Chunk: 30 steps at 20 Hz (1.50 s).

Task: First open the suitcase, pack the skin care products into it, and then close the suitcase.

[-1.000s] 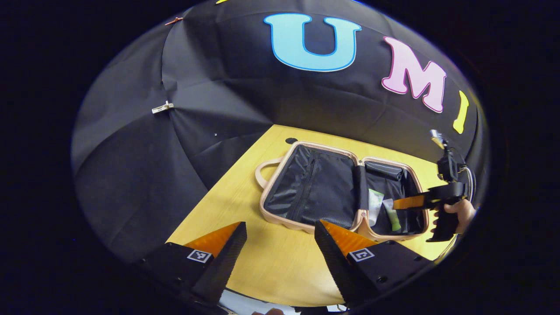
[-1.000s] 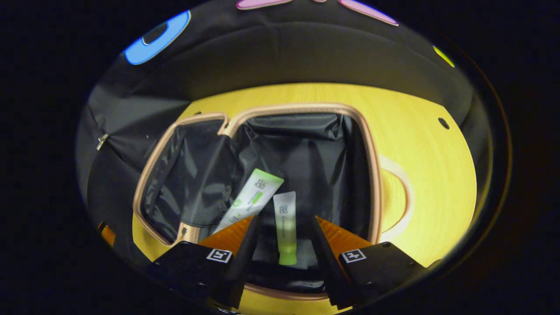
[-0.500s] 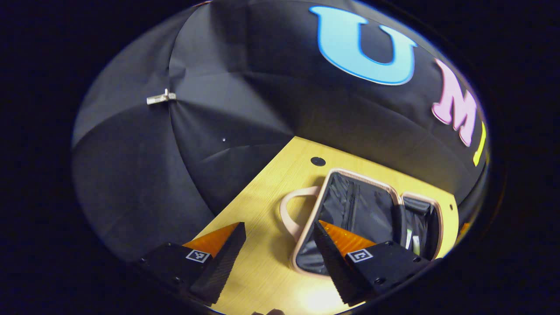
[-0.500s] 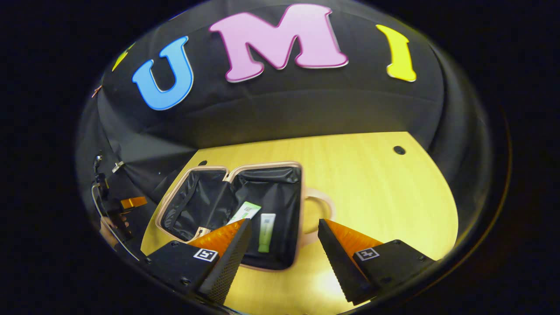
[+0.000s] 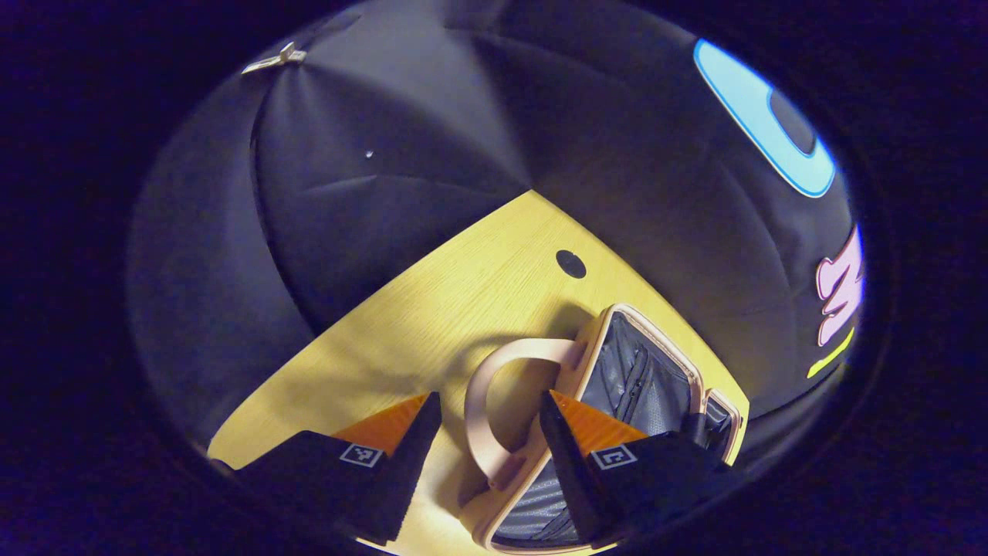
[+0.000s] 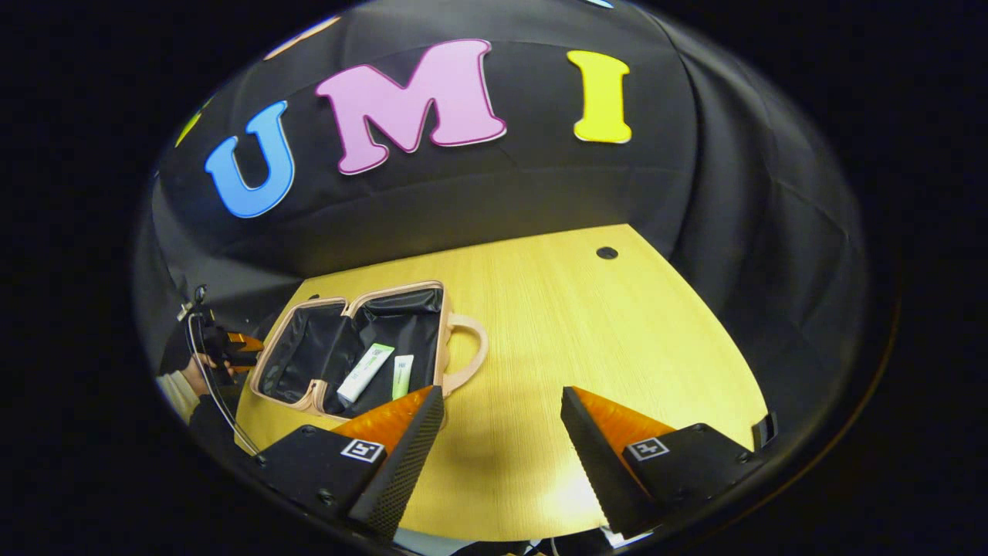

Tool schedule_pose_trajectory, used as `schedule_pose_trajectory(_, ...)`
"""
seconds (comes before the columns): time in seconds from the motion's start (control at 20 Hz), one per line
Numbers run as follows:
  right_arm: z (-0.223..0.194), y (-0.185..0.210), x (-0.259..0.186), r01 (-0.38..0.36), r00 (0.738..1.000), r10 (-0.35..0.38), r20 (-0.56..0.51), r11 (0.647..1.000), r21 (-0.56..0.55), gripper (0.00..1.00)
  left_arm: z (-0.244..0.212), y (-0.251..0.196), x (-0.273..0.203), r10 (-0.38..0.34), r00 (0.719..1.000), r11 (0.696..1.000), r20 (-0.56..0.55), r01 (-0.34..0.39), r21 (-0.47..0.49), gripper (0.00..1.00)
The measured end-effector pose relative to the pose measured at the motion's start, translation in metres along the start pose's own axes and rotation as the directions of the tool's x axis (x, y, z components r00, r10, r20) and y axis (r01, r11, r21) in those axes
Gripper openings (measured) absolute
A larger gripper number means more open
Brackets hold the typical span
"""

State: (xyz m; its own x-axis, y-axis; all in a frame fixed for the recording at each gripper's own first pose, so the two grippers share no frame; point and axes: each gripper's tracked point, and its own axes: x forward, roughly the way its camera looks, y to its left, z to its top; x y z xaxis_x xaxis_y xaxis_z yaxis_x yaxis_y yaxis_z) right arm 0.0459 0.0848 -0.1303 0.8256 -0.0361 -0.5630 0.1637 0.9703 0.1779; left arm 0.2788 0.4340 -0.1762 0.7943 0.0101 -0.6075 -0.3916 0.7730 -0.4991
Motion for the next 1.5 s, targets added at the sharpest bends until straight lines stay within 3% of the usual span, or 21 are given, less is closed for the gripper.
schedule_pose_trajectory(0.1, 0.001, -0.007, -0.004, 0.015, 1.000, -0.015, 0.008, 1.000, -0.005, 0.97, -0.003, 0.003, 0.013, -0.009, 1.000, 0.995, -0.014, 0.007, -0.099, 0.74)
schedule_pose_trajectory(0.2, 0.000, -0.010, -0.006, 0.019, 1.000, -0.019, 0.005, 1.000, -0.006, 0.97, -0.012, 0.001, 0.014, -0.048, 0.998, 0.971, -0.046, 0.036, -0.237, 0.71)
schedule_pose_trajectory(0.25, -0.001, -0.011, -0.007, 0.020, 1.000, -0.020, 0.002, 1.000, -0.004, 0.97, -0.012, 0.001, 0.017, -0.062, 0.997, 0.957, -0.048, 0.046, -0.287, 0.63)
schedule_pose_trajectory(0.35, 0.000, -0.014, -0.005, 0.025, 1.000, -0.025, 0.006, 1.000, 0.006, 0.97, -0.016, 0.006, 0.014, -0.037, 0.998, 0.948, -0.048, 0.020, -0.319, 0.26)
schedule_pose_trajectory(0.45, -0.001, -0.016, -0.004, 0.026, 1.000, -0.026, 0.006, 1.000, 0.016, 0.98, -0.013, -0.002, 0.015, -0.019, 0.999, 0.972, -0.035, 0.011, -0.235, 0.19)
schedule_pose_trajectory(0.55, -0.002, -0.018, -0.001, 0.025, 1.000, -0.025, 0.007, 1.000, 0.015, 0.98, 0.003, -0.014, -0.002, 0.004, 1.000, 0.998, 0.017, -0.003, -0.060, 0.13)
schedule_pose_trajectory(0.65, -0.001, -0.021, -0.001, 0.023, 1.000, -0.024, 0.011, 1.000, 0.008, 0.98, 0.024, -0.026, -0.026, 0.000, 0.995, 0.994, 0.099, -0.010, 0.105, 0.10)
schedule_pose_trajectory(0.8, 0.006, -0.026, -0.001, 0.014, 1.000, -0.014, 0.022, 1.000, 0.013, 0.98, 0.052, -0.057, -0.075, -0.042, 0.979, 0.978, 0.202, -0.001, 0.210, 0.10)
schedule_pose_trajectory(1.0, 0.018, -0.036, 0.003, -0.001, 0.999, 0.000, 0.044, 0.999, 0.034, 0.97, 0.070, -0.107, -0.157, -0.157, 0.948, 0.936, 0.276, 0.053, 0.349, 0.08)
schedule_pose_trajectory(1.1, 0.024, -0.044, 0.006, -0.004, 0.998, 0.002, 0.056, 0.999, 0.049, 0.97, 0.069, -0.136, -0.200, -0.226, 0.929, 0.894, 0.292, 0.079, 0.441, 0.07)
schedule_pose_trajectory(1.35, 0.041, -0.062, 0.023, -0.021, 0.995, 0.017, 0.093, 0.999, 0.038, 0.98, 0.022, -0.214, -0.270, -0.400, 0.879, 0.819, 0.259, 0.216, 0.532, 0.08)
schedule_pose_trajectory(1.5, 0.049, -0.074, 0.030, -0.037, 0.995, 0.034, 0.098, 0.999, 0.025, 0.97, -0.044, -0.285, -0.281, -0.488, 0.860, 0.769, 0.149, 0.343, 0.539, 0.08)
